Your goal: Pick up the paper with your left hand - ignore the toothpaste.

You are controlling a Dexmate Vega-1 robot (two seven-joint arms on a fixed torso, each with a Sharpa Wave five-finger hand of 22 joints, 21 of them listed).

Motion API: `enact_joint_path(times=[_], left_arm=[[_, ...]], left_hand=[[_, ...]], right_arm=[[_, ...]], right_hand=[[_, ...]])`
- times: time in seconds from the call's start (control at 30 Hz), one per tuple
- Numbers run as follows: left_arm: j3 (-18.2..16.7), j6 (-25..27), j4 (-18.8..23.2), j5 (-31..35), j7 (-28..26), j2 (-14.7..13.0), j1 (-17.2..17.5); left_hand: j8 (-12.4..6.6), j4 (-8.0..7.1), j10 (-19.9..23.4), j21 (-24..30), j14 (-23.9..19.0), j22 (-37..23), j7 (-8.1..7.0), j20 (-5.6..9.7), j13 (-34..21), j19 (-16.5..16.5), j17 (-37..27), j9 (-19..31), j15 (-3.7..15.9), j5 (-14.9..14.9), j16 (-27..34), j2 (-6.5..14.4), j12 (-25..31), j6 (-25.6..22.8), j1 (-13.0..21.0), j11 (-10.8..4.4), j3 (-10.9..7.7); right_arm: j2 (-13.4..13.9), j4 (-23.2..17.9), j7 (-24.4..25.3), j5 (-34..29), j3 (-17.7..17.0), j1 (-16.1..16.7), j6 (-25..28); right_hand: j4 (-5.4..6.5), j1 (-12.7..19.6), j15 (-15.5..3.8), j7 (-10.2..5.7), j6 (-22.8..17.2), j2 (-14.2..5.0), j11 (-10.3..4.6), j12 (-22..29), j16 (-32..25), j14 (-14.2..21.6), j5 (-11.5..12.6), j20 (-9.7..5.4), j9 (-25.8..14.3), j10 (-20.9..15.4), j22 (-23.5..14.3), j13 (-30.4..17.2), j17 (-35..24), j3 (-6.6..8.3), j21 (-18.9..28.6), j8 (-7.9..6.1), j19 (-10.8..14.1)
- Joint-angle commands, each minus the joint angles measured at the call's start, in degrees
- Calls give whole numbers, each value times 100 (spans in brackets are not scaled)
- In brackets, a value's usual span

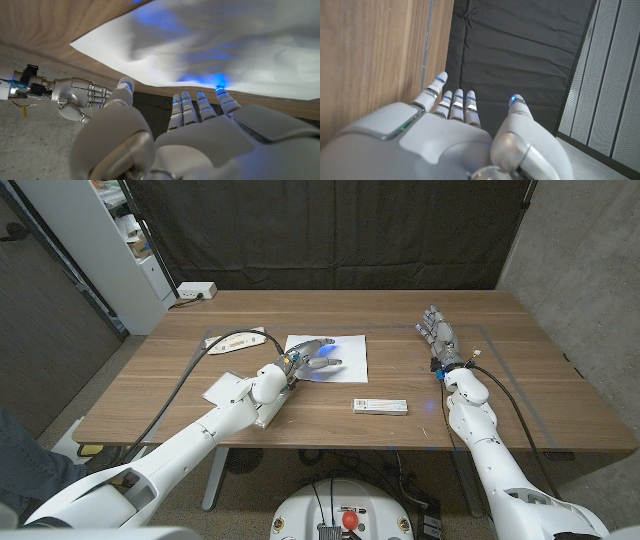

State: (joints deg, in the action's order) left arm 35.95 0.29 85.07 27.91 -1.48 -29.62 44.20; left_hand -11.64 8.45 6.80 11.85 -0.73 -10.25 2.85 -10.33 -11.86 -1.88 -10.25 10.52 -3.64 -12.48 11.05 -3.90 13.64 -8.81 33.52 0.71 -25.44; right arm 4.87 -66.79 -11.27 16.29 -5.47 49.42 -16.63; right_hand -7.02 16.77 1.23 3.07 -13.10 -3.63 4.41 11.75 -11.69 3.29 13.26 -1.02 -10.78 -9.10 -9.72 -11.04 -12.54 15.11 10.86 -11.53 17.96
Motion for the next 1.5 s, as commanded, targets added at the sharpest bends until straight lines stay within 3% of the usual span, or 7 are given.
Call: enact_joint_path(times=[0.03, 0.6, 0.83, 0.97, 1.1, 1.27, 1.5], left_arm=[[55, 69, -108, -38, 100, 20, -52], [191, 624, 71, 116, 415, 0, -145], [251, 766, 103, 95, 601, 19, -221], [297, 838, 107, 77, 756, 21, -286], [305, 876, 87, 19, 841, 41, -328], [267, 846, 41, -125, 867, 75, -343], [255, 860, 8, -271, 985, 87, -379]], left_hand=[[4, -6, 2, -9, 10, -23, -16, -28, -31, -42, -15, 20, -35, 15, -10, -13, -11, -48, 60, -5, 21], [-69, -11, 157, 12, -109, -24, 35, -24, -34, 38, -14, 22, -29, 23, 27, 6, 41, -318, 97, -1, 46], [-61, 8, 257, 99, -329, -33, 51, -145, -34, 305, -14, 23, -94, 28, 85, 48, 66, -389, 187, 37, 38], [-47, 38, 296, 207, -532, -69, 58, -179, -37, 605, -21, 25, -155, 46, 133, 135, 69, -408, 325, 64, -6], [-30, 122, 361, 421, -797, -126, 49, -195, -55, 1189, -35, 28, -157, 114, 175, 304, 80, -405, 709, 71, -130], [-55, 196, 541, 806, -1305, -159, 27, -193, -105, 2269, -61, 39, -69, 202, 254, 529, 132, -510, 1596, 41, -327], [-67, 197, 678, 1087, -1758, -151, 76, -195, -146, 3027, -118, 55, 16, 136, 388, 706, 171, -604, 2327, 36, -381]], right_arm=[[-25, 111, -1, -9, 3, -68, -26], [-97, 457, -101, -18, -55, -238, -178], [-106, 449, -103, -24, -90, -213, -216], [-108, 419, -103, -17, -104, -191, -232], [-111, 380, -88, -11, -111, -166, -227], [-115, 363, -75, -1, -114, -150, -210], [-132, 416, -102, 10, -108, -182, -237]], right_hand=[[5, -34, -6, -6, -43, -5, -4, -24, -26, 21, 18, 26, -19, -59, -12, -17, 4, -14, 21, 12, 14], [2, -32, -4, -13, -38, -7, 6, -23, -27, 27, 20, 29, -19, -64, -12, -17, 4, -13, 20, 16, 13], [1, -31, 3, -26, -43, -7, -11, -22, -26, 27, 21, 36, -19, -68, -12, -18, 5, -13, 18, 14, 5], [-2, -28, 6, -30, -50, -5, -6, -22, -26, 30, 22, 43, -19, -68, -12, -18, 5, -13, 17, 12, 3], [-2, -28, 6, -30, -52, -5, -12, -23, -27, 32, 22, 42, -20, -66, -13, -18, 6, -13, 18, 12, 3], [-3, -28, 13, -29, -53, -6, -12, -19, -26, 29, 23, 44, -20, -78, -13, -18, 5, -13, 18, 12, 4], [-2, -29, 12, -30, -56, -8, 1, -19, -27, 32, 24, 49, -20, -79, -13, -19, 5, -12, 19, 11, 4]])
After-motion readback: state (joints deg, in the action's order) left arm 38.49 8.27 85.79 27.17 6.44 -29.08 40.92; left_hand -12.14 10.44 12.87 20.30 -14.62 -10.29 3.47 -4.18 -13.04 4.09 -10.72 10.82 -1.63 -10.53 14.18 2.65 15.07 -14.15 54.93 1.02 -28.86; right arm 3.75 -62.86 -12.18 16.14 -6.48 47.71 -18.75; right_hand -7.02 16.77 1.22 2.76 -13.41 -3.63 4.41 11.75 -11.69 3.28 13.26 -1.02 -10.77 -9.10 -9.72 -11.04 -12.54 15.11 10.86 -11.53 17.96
